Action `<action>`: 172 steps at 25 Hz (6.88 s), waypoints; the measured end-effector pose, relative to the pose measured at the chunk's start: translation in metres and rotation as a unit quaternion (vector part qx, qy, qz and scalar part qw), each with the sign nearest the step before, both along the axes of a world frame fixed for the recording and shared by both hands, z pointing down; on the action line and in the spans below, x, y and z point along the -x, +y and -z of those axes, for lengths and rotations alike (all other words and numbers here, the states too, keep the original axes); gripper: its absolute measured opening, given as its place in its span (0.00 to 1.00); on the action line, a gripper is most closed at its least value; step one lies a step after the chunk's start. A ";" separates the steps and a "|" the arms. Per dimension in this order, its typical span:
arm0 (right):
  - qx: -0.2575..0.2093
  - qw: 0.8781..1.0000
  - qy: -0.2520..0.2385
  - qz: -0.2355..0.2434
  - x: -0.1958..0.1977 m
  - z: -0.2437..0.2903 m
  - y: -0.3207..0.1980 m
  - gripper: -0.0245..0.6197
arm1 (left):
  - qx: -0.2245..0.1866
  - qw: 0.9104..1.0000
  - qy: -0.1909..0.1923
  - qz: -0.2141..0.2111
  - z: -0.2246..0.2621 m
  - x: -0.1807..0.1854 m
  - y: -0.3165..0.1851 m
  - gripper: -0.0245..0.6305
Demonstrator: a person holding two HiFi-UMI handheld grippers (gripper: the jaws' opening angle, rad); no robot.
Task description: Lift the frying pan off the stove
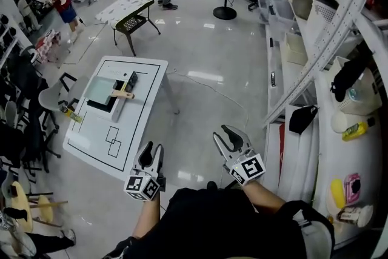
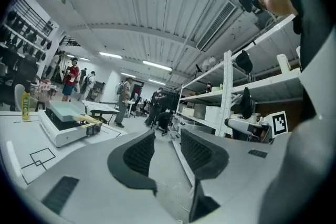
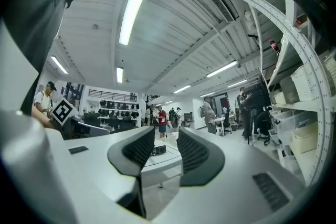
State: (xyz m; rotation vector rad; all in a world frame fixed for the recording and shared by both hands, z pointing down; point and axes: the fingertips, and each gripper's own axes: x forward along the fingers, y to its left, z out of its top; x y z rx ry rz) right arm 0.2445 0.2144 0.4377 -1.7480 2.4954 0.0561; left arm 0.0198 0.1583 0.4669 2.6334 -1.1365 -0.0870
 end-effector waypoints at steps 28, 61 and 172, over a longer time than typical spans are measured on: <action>0.017 0.989 0.021 0.149 0.058 -0.016 -0.383 0.27 | -0.005 0.992 0.025 0.120 -0.006 0.053 -0.314 0.28; 0.318 0.655 -0.113 0.676 0.312 -0.104 -0.581 0.28 | 0.005 0.814 -0.051 0.579 0.009 0.232 -0.349 0.30; 0.476 0.387 -0.171 0.771 0.327 0.051 -0.437 0.27 | 0.207 0.881 0.410 0.118 0.084 0.140 -0.426 0.26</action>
